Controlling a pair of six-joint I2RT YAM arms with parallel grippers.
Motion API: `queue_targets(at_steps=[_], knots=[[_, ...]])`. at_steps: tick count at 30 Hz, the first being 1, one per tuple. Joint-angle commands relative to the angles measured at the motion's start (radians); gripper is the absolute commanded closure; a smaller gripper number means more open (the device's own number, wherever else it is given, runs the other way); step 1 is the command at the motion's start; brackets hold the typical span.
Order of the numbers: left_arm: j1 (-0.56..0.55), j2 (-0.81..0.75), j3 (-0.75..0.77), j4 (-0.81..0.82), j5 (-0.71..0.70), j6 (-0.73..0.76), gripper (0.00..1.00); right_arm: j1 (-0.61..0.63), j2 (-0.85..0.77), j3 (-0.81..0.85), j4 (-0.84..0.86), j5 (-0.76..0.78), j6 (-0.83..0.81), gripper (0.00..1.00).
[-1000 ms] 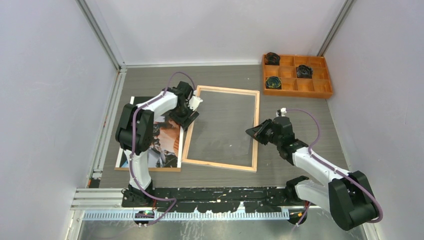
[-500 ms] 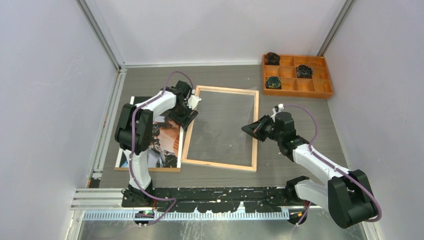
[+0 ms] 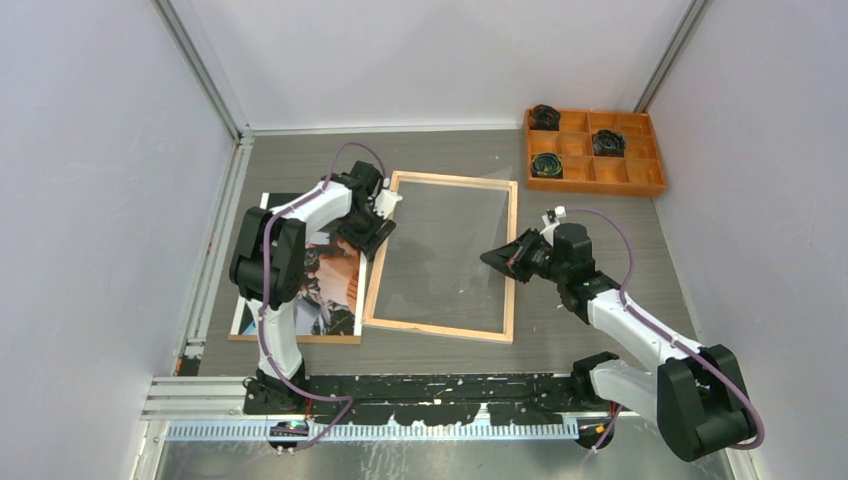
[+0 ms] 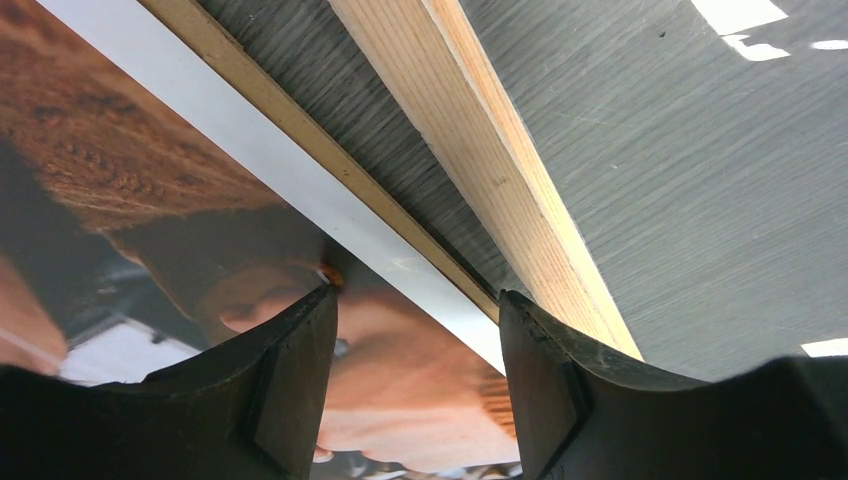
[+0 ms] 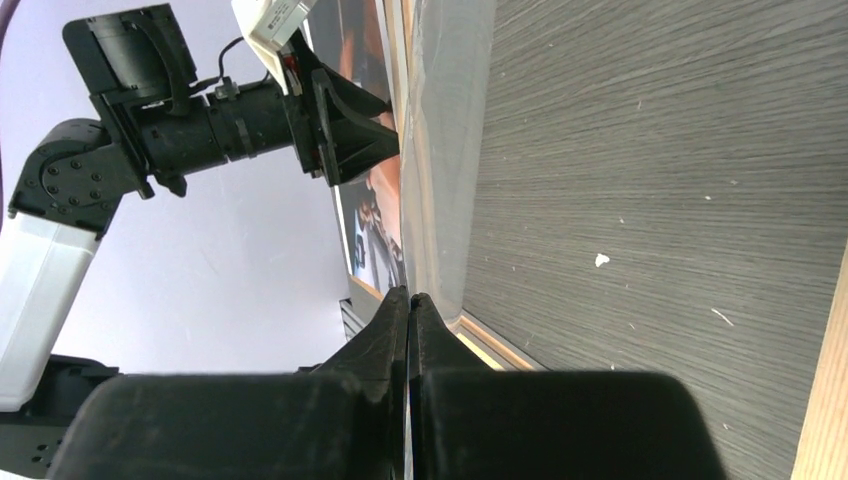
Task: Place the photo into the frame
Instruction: Place the photo frame item in the photo frame.
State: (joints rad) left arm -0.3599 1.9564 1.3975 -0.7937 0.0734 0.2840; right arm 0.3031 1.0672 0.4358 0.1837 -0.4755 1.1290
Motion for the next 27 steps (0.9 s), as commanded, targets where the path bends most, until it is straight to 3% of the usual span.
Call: queue_targets(at_steps=[1, 3, 4, 8, 11, 17, 27], knots=[[0.011, -0.026, 0.027, 0.001, 0.029, -0.02, 0.39, -0.001, -0.032, 0.022, -0.05, -0.063, -0.05, 0.99], [0.012, -0.028, 0.026, 0.001, 0.031, -0.017, 0.39, -0.002, -0.039, 0.022, -0.117, -0.045, -0.105, 0.99], [0.012, -0.027, 0.026, 0.001, 0.031, -0.017, 0.39, -0.001, -0.034, 0.024, -0.138, -0.033, -0.126, 0.93], [0.012, -0.025, 0.029, -0.001, 0.031, -0.019, 0.39, -0.003, 0.04, 0.031, -0.122, -0.013, -0.159, 0.51], [0.012, -0.027, 0.031, -0.004, 0.034, -0.019, 0.39, -0.004, 0.111, 0.032, -0.071, -0.004, -0.163, 0.37], [0.012, -0.027, 0.029, -0.004, 0.032, -0.016, 0.39, -0.003, 0.223, 0.034, 0.006, 0.021, -0.178, 0.34], [0.012, -0.018, 0.038, -0.01, 0.035, -0.006, 0.39, -0.023, 0.269, 0.083, 0.092, 0.091, -0.257, 0.33]])
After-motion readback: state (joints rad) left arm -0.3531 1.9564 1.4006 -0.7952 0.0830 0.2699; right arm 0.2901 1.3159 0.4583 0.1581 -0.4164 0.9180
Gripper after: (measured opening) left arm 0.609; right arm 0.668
